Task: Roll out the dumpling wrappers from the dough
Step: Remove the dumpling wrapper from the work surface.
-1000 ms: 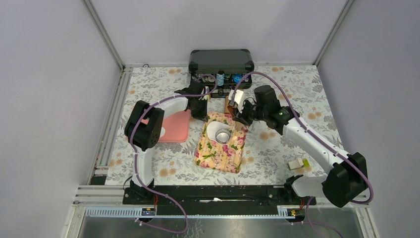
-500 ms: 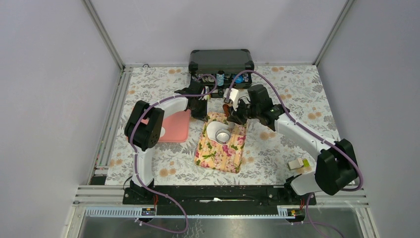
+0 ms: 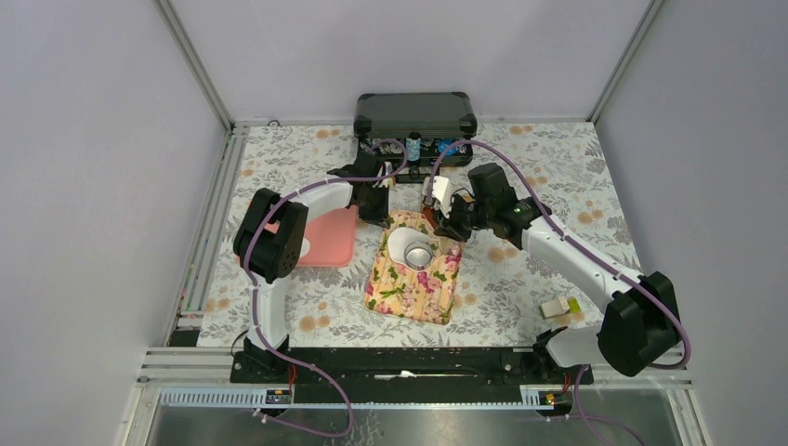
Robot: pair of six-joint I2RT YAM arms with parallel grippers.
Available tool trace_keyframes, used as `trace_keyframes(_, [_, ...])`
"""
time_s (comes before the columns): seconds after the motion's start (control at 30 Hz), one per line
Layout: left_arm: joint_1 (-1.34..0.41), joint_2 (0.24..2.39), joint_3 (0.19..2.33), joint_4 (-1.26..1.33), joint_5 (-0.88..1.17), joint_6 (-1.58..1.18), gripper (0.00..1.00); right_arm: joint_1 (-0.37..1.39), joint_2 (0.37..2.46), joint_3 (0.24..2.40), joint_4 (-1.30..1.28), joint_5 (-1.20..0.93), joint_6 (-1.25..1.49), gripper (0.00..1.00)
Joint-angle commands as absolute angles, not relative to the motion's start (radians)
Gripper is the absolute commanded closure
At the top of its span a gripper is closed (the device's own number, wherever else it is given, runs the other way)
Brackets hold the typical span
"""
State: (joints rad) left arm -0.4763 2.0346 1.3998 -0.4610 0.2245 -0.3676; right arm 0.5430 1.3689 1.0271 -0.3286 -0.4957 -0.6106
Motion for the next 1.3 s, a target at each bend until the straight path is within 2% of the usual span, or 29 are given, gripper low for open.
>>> trace_keyframes(0.0, [-0.487,2.035,1.364,-0.499,0.157,-0.351,1.00,0.552,1.351,1.034,-0.513,-0.436,-0.670,1.00])
trace_keyframes(0.23, [-0.488,2.037,1.364,-0.499,0.155,-0.351,1.00,0.552,1.363,1.127,-0.634,-0.363,-0.721,1.00])
trace_keyframes(0.5, [-0.488,2.036,1.361,-0.494,0.166,-0.351,1.00,0.552,1.356,1.162,-0.595,-0.394,-0.678,1.00])
trace_keyframes(0.67, [-0.488,2.037,1.363,-0.490,0.191,-0.353,1.00,0.552,1.314,1.097,-0.371,-0.517,-0.505,1.00])
trace_keyframes(0.83, [-0.487,2.033,1.353,-0.481,0.202,-0.359,1.00,0.552,1.271,0.930,-0.005,-0.440,-0.305,1.00])
trace_keyframes(0.97, [-0.486,2.031,1.348,-0.473,0.204,-0.368,1.00,0.552,1.248,0.837,0.125,-0.384,-0.208,1.00])
trace_keyframes(1.1, [-0.484,2.035,1.348,-0.473,0.205,-0.370,1.00,0.554,1.248,0.826,0.047,-0.372,-0.210,1.00])
trace_keyframes(1.27, [-0.482,2.033,1.347,-0.474,0.195,-0.367,1.00,0.555,1.251,0.935,-0.220,-0.342,-0.288,1.00])
